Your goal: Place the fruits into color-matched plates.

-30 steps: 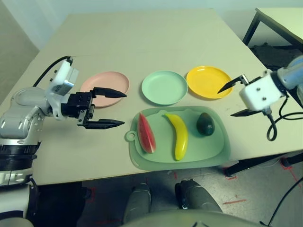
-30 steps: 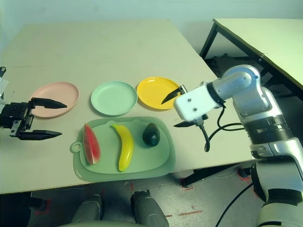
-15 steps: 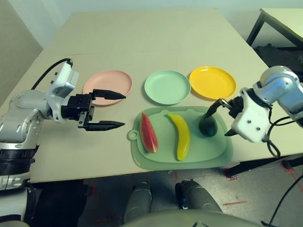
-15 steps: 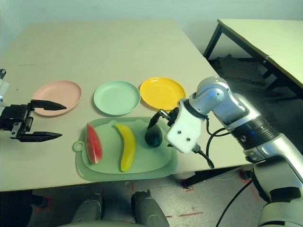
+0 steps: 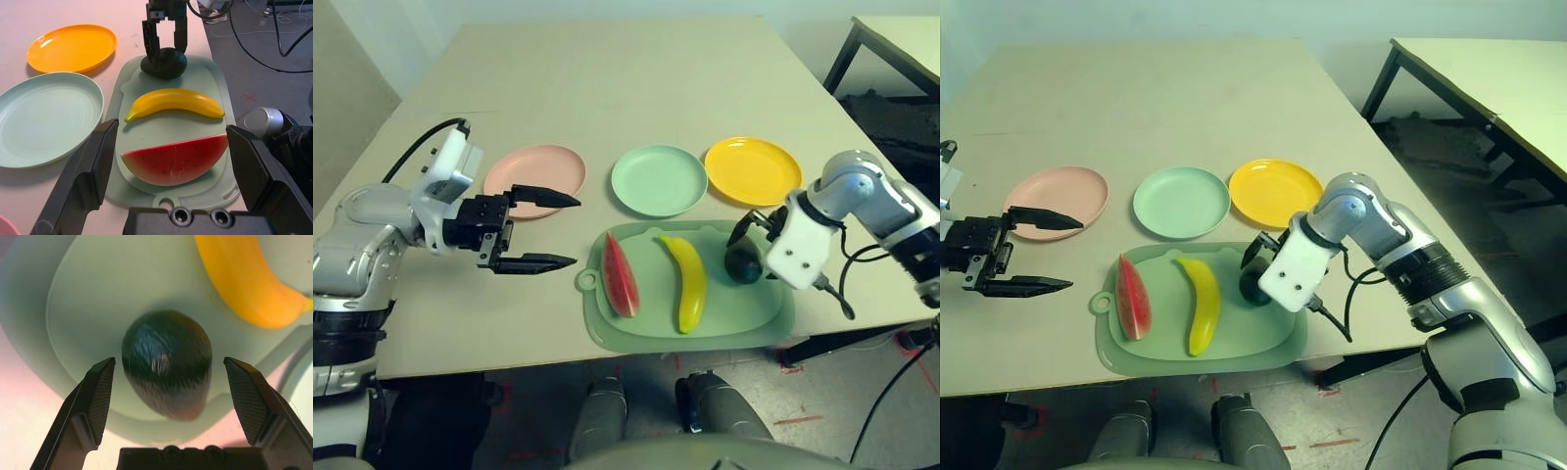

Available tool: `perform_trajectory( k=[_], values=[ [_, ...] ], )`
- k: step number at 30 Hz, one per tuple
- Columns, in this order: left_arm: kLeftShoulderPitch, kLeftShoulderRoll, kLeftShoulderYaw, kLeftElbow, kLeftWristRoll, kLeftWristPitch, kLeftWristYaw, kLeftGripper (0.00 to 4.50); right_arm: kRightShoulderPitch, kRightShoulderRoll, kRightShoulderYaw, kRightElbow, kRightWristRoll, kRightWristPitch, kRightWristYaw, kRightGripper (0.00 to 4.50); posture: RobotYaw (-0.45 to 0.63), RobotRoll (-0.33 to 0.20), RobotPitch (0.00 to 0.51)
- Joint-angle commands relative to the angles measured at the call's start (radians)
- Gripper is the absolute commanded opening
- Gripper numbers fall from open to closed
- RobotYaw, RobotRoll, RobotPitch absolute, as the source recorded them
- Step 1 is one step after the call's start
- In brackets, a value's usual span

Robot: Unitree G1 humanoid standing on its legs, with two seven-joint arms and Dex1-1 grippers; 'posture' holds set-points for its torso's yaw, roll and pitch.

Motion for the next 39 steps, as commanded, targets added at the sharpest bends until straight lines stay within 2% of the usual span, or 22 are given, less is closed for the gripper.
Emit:
perform_trajectory(
  k=[1,3,5,6,17,22,26,32,39],
  values=[
    [0.007,0.016,0.009,-0.015,0.002,0.001,-0.006,4.48,0.015,0.001,-0.017,-0.031,-0.006,0.033,0.012,4.30,0.01,0.000,0.129],
    [0.007,0.017,0.009,-0.009,0.006,-0.005,-0.007,4.50,0.021,-0.002,-0.019,-0.040,-0.007,0.048,0.016,3.84,0.01,0.000,0.130],
    [0.007,0.018,0.009,-0.007,0.009,-0.010,-0.006,4.50,0.027,-0.007,-0.020,-0.048,-0.004,0.068,0.024,3.10,0.01,0.000,0.130],
    [0.005,0.018,0.008,-0.006,0.010,-0.011,-0.007,4.50,0.027,-0.007,-0.021,-0.050,-0.006,0.074,0.026,2.92,0.00,0.000,0.133],
    [-0.009,0.017,0.001,0.013,0.020,-0.016,-0.003,4.50,0.003,-0.004,-0.041,-0.045,0.001,0.094,0.046,2.90,-0.01,0.000,0.136],
    [-0.017,0.015,0.007,0.018,0.019,0.016,0.046,4.50,-0.049,0.019,-0.061,-0.022,0.012,0.121,0.049,2.90,-0.01,0.000,0.134],
    [-0.020,0.025,0.006,0.020,0.034,0.038,0.083,4.50,-0.152,0.084,-0.082,0.059,0.006,0.137,0.037,2.90,-0.01,0.000,0.131],
    [-0.029,0.038,0.009,0.009,0.101,0.076,0.210,4.50,-0.339,0.262,-0.105,0.317,-0.060,0.101,-0.113,2.90,0.00,0.000,0.125],
    [-0.025,0.080,-0.001,-0.041,0.148,0.182,0.324,4.50,-0.437,0.425,-0.075,0.576,-0.201,0.034,-0.327,2.90,0.03,0.000,0.119]
  ],
)
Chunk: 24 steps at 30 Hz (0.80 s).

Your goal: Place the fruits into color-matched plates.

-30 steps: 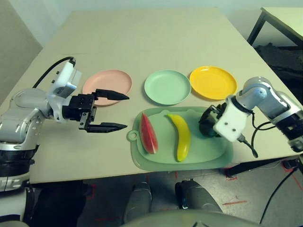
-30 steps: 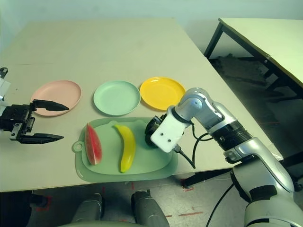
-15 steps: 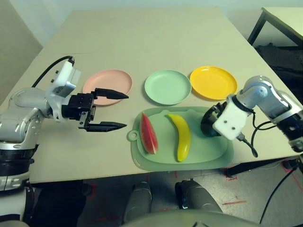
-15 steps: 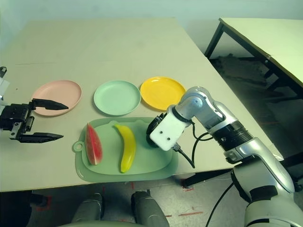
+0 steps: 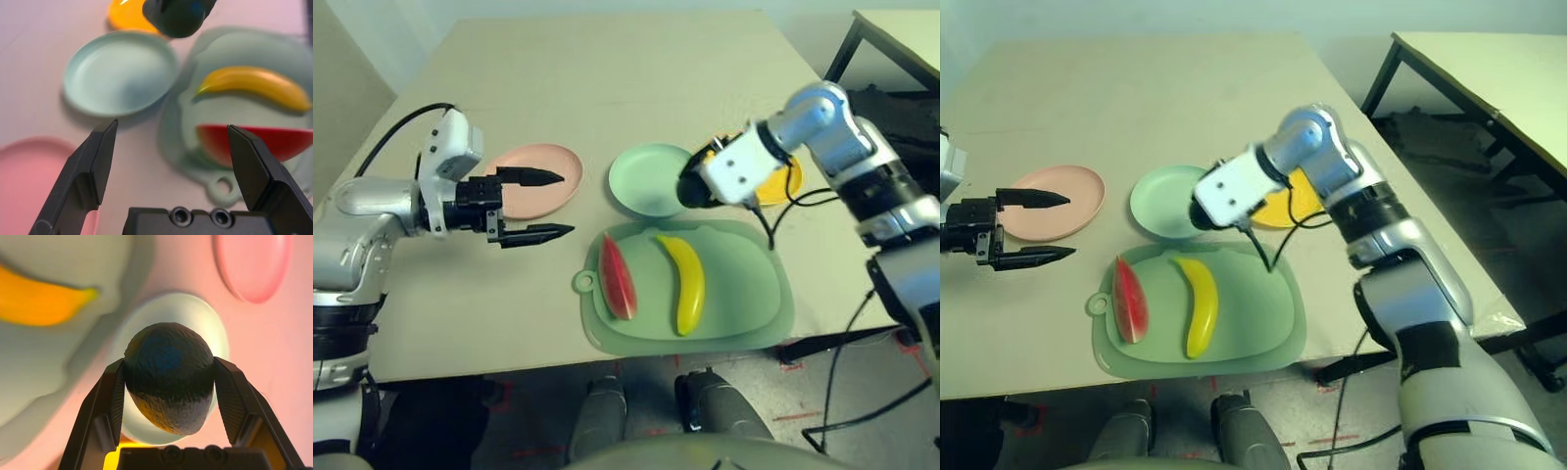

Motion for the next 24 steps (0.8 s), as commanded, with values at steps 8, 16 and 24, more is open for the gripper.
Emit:
perform_trajectory(
  k=[8,16,24],
  values=[
    [0.014,0.034,0.008,-0.093,0.013,0.090,0.054,4.50,-0.049,0.150,0.084,0.301,-0.241,-0.027,-0.249,2.90,0.06,0.000,0.111],
    [0.043,0.047,0.028,-0.115,0.001,0.092,0.047,4.50,-0.028,0.163,0.116,0.374,-0.331,-0.080,-0.304,3.25,0.07,0.000,0.102],
    [0.042,0.038,0.020,-0.103,-0.005,0.076,0.032,4.50,-0.059,0.097,0.085,0.347,-0.315,-0.149,-0.288,4.47,0.05,0.000,0.091]
  ],
)
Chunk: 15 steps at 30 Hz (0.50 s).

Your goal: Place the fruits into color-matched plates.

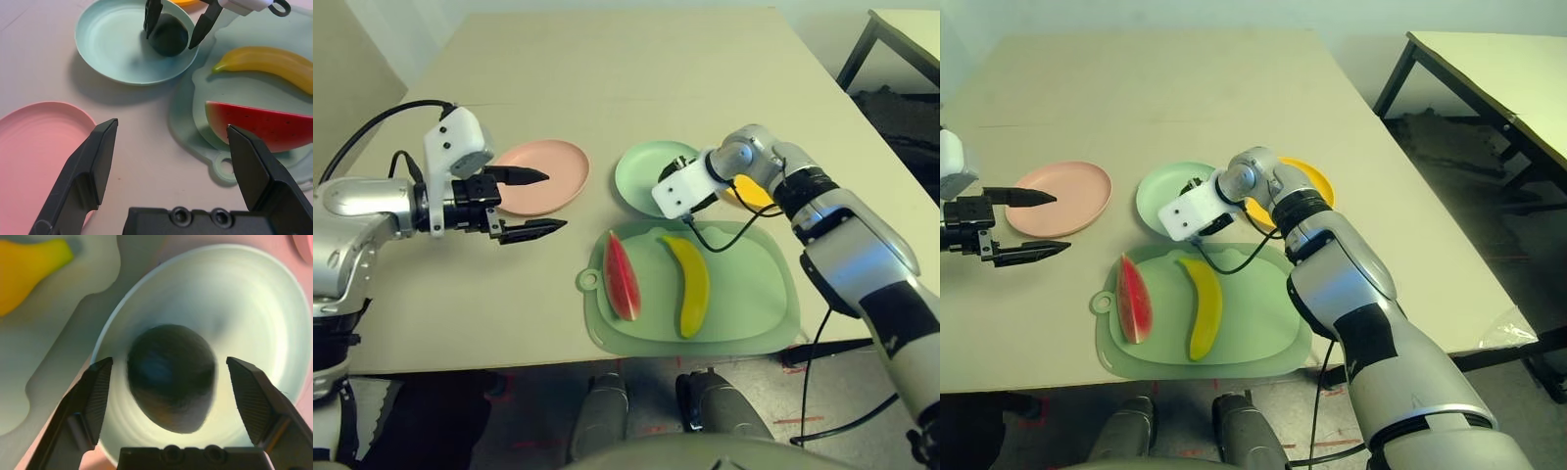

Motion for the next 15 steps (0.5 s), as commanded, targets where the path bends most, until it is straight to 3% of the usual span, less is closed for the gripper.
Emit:
perform_trajectory(
  k=[1,9,15],
  values=[
    [-0.004,0.005,-0.002,0.009,0.001,-0.016,-0.018,4.50,-0.030,-0.051,-0.024,-0.026,0.017,-0.049,0.034,4.47,0.04,0.000,0.090],
    [-0.006,0.002,-0.002,0.043,-0.039,-0.079,-0.137,4.50,-0.055,-0.179,-0.097,-0.210,0.180,-0.156,0.236,4.47,-0.01,0.000,0.077],
    [-0.017,0.008,-0.007,0.050,-0.106,-0.106,-0.279,4.50,0.005,-0.296,-0.060,-0.468,0.380,-0.222,0.489,4.47,-0.04,0.000,0.083]
  ],
)
